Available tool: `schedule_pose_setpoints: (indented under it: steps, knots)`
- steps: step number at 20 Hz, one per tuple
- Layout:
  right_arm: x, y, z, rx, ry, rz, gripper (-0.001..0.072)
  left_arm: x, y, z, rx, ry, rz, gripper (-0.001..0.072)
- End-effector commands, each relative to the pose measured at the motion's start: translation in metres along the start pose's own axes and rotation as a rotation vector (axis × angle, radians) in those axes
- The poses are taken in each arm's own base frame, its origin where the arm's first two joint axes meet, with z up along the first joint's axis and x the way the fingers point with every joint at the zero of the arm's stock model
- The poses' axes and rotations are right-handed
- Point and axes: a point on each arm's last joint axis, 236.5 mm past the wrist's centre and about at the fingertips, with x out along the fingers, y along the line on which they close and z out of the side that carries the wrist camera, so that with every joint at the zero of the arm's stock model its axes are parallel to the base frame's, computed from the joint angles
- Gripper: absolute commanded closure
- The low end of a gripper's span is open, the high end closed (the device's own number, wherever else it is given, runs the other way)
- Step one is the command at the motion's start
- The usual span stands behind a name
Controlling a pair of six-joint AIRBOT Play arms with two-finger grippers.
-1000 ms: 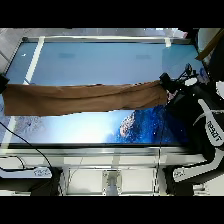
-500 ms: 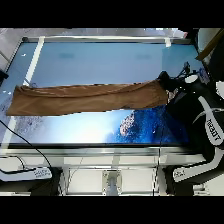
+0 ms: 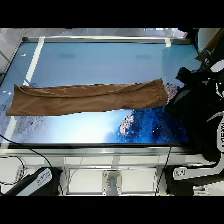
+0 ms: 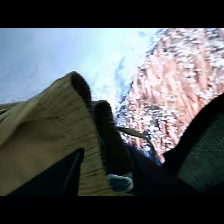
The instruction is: Fold the clothes and pants, and hang the long-sleeved shirts on hangers.
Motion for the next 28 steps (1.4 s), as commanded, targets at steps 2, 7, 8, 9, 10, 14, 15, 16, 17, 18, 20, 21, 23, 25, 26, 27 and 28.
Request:
schedule_pose_setpoints:
  steps: [2, 7, 8, 9, 10, 14, 15, 16, 17, 18, 20, 21, 23, 25, 26, 27, 28]
  knots:
    - [0.018, -0.008, -0.018, 0.085, 0.119, 0.199, 0.0177, -0.037, -0.100, -0.025, 0.138, 0.118, -0.221, 0.0019]
    - [0.057, -0.018, -0.050, 0.216, 0.274, 0.470, 0.0026, -0.059, -0.167, -0.040, 0.214, 0.133, -0.377, 0.0138]
    - [0.067, -0.020, -0.058, 0.218, 0.303, 0.474, 0.0026, -0.063, -0.179, -0.043, 0.280, 0.124, -0.409, 0.0138]
    - [0.076, -0.018, -0.067, 0.210, 0.331, 0.490, 0.0024, -0.067, -0.190, -0.046, 0.333, 0.116, -0.438, 0.0138]
    - [0.084, -0.017, -0.072, 0.197, 0.346, 0.496, 0.0024, -0.072, -0.201, -0.049, 0.374, 0.109, -0.466, 0.0138]
    - [0.105, -0.007, -0.084, 0.153, 0.373, 0.491, 0.0020, -0.084, -0.224, -0.055, 0.414, 0.104, -0.527, 0.0138]
    - [0.109, -0.004, -0.086, 0.146, 0.377, 0.486, 0.0020, -0.084, -0.226, -0.056, 0.414, 0.105, -0.530, 0.0138]
    - [0.112, -0.001, -0.090, 0.136, 0.389, 0.484, 0.0021, -0.084, -0.226, -0.056, 0.415, 0.107, -0.531, 0.0138]
    - [0.115, 0.000, -0.094, 0.118, 0.402, 0.469, 0.0022, -0.085, -0.225, -0.059, 0.417, 0.115, -0.532, 0.0139]
    - [0.118, 0.001, -0.100, 0.096, 0.419, 0.451, 0.0026, -0.086, -0.225, -0.062, 0.421, 0.131, -0.535, 0.0138]
    - [0.124, 0.000, -0.113, 0.067, 0.466, 0.404, 0.0027, -0.086, -0.225, -0.068, 0.426, 0.154, -0.539, 0.0138]
    - [0.126, 0.003, -0.118, 0.055, 0.480, 0.398, 0.0028, -0.086, -0.224, -0.070, 0.428, 0.162, -0.540, 0.0138]
    - [0.126, 0.017, -0.119, 0.043, 0.483, 0.423, 0.0090, -0.085, -0.224, -0.073, 0.429, 0.170, -0.540, 0.0139]
    - [0.124, 0.030, -0.114, 0.062, 0.469, 0.464, 0.0232, -0.082, -0.225, -0.078, 0.431, 0.183, -0.540, 0.0148]
    - [0.123, 0.035, -0.110, 0.075, 0.458, 0.484, 0.0357, -0.079, -0.225, -0.082, 0.431, 0.192, -0.539, 0.0247]
    - [0.119, 0.040, -0.105, 0.076, 0.449, 0.503, 0.0578, -0.076, -0.225, -0.088, 0.432, 0.207, -0.540, 0.0440]
    - [0.113, 0.046, -0.099, 0.066, 0.443, 0.525, 0.0685, -0.075, -0.228, -0.094, 0.423, 0.222, -0.549, 0.0698]
